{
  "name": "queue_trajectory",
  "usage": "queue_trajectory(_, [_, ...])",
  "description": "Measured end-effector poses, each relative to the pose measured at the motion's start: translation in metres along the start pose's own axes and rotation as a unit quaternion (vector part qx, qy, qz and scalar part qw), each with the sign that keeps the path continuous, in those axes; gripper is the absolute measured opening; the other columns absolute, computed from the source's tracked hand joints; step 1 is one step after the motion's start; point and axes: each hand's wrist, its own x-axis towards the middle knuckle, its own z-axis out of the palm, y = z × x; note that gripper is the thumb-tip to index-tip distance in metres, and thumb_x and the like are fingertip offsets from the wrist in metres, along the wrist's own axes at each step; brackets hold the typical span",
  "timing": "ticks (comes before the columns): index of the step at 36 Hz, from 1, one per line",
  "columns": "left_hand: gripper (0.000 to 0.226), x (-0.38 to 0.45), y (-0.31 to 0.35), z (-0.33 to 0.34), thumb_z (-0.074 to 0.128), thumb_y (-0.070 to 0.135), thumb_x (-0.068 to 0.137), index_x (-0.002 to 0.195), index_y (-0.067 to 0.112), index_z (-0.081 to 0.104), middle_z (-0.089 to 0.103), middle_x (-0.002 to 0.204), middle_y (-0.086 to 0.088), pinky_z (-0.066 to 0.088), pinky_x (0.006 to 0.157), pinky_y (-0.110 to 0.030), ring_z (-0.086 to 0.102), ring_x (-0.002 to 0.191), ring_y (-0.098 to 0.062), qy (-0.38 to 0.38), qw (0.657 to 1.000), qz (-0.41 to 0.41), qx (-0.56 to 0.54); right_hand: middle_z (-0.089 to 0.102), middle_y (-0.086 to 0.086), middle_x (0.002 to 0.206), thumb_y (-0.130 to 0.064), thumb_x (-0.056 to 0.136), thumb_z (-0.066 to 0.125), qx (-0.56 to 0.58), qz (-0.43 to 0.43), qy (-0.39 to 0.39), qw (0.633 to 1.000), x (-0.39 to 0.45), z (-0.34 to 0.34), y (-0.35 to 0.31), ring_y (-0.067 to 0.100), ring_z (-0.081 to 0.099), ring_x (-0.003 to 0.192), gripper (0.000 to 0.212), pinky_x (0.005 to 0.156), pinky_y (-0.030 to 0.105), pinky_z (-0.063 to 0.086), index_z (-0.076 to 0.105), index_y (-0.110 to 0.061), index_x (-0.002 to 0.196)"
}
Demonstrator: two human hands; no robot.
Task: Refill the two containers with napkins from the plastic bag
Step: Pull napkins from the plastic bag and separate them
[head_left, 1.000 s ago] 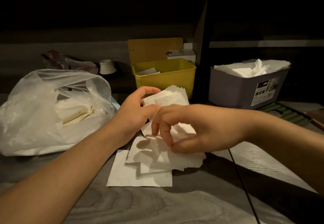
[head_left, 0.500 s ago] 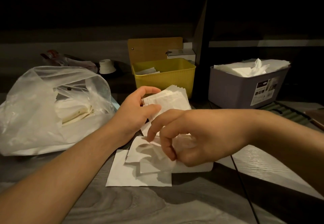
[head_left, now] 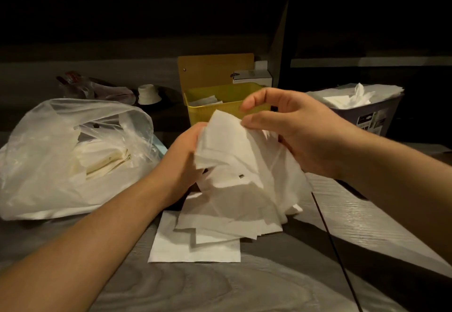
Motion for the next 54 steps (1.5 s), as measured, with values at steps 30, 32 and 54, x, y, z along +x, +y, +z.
queue_trajectory(30, [0.039, 0.003, 0.004, -0.001, 0.06, 0.006, 0.098, 0.124, 0.036, 0.058, 0.065, 0.12, 0.007, 0.063, 0.081, -0.038, 0.065, 0.11, -0.017, -0.006, 0.999, -0.018, 0.033, 0.066, -0.001, 0.127, 0.016, 0.091, 0.059, -0.219, 0.006, -0.309, 0.925, -0.003, -0.045, 0.019, 0.019, 0.064, 0.119, 0.089, 0.098, 0.039, 0.056, 0.032, -0.05, 0.145])
queue_trajectory(32, [0.041, 0.003, 0.005, 0.0, 0.06, 0.006, 0.098, 0.126, 0.036, 0.057, 0.065, 0.119, 0.007, 0.063, 0.081, -0.04, 0.065, 0.109, -0.018, -0.008, 0.999, -0.021, 0.035, 0.065, -0.008, 0.127, 0.014, 0.092, 0.059, -0.233, 0.001, -0.317, 0.919, -0.004, -0.046, 0.019, 0.015, 0.064, 0.12, 0.091, 0.098, 0.033, 0.055, 0.03, -0.055, 0.144])
queue_trajectory(54, [0.035, 0.002, 0.004, -0.002, 0.061, 0.004, 0.097, 0.119, 0.031, 0.062, 0.068, 0.115, 0.005, 0.063, 0.077, -0.032, 0.067, 0.103, -0.016, -0.011, 1.0, -0.008, 0.02, 0.037, -0.032, 0.148, -0.038, 0.072, 0.074, -0.281, -0.163, -0.163, 0.931, -0.002, -0.045, 0.009, -0.008, 0.031, 0.141, 0.009, 0.106, 0.023, 0.046, 0.078, -0.037, 0.08])
